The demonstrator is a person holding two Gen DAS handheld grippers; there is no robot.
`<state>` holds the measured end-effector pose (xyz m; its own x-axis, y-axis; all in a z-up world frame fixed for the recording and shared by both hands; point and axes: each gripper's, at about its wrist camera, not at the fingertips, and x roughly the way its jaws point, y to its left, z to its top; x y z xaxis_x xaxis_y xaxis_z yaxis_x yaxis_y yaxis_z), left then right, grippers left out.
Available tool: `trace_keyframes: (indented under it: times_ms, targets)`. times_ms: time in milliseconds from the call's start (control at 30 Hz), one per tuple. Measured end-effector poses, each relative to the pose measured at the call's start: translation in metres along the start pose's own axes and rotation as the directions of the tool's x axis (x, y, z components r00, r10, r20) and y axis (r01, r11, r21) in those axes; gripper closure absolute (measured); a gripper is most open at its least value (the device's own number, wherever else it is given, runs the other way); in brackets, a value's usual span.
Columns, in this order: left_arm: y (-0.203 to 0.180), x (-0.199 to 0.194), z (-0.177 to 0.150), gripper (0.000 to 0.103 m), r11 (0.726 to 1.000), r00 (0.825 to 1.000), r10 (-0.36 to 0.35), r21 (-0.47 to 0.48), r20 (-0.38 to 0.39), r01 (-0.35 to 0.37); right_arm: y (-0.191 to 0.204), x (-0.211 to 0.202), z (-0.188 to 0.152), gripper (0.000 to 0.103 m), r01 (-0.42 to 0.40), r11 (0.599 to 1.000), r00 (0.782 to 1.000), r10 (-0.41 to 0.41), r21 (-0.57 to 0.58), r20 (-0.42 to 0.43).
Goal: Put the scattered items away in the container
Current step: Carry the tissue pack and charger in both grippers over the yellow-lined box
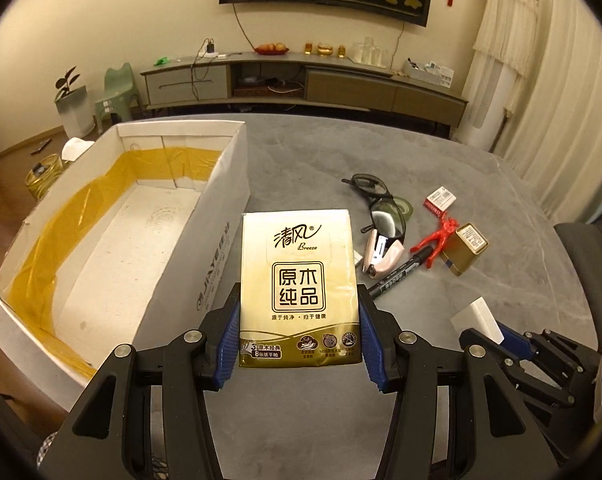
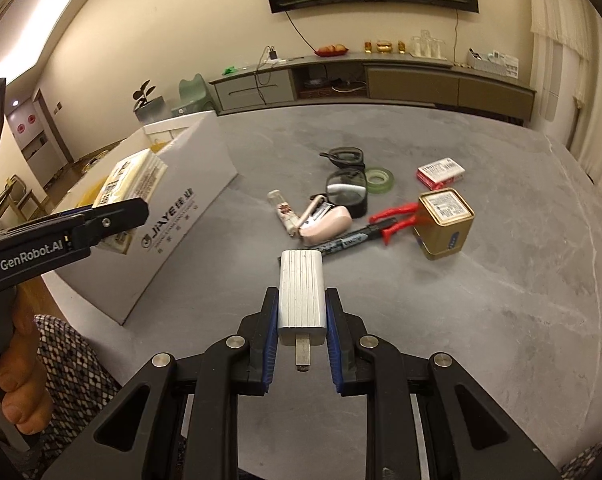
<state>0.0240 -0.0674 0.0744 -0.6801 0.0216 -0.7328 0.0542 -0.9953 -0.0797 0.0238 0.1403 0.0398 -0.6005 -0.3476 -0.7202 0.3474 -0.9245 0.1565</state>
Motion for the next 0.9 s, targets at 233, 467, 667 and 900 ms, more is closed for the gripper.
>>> trace_keyframes:
  times_ms: [233, 467, 667, 900]
  targets:
    - [0.012, -0.018, -0.003, 0.049, 1.000, 0.999, -0.015, -0.021, 0.033, 0.015, 0.019, -0.010, -0.001, 0.080, 0.006, 1.000, 1.000, -0.005, -0.027, 0.014]
    - [0.029, -0.031, -0.001, 0.049, 0.998, 0.997, -0.023, -0.059, 0.067, 0.027, 0.041, -0.018, 0.014, 0.080, -0.001, 0.998, 0.999, 0.004, -0.067, 0.040]
    - [0.050, -0.040, 0.000, 0.049, 0.995, 0.996, -0.016, -0.098, 0.088, 0.025, 0.064, -0.019, 0.034, 0.080, -0.031, 0.995, 0.998, 0.036, -0.091, 0.058]
    - [0.075, -0.047, 0.001, 0.049, 0.988, 0.995, 0.005, -0.152, 0.104, 0.011, 0.094, -0.018, 0.059, 0.080, -0.068, 0.990, 0.994, 0.078, -0.124, 0.075]
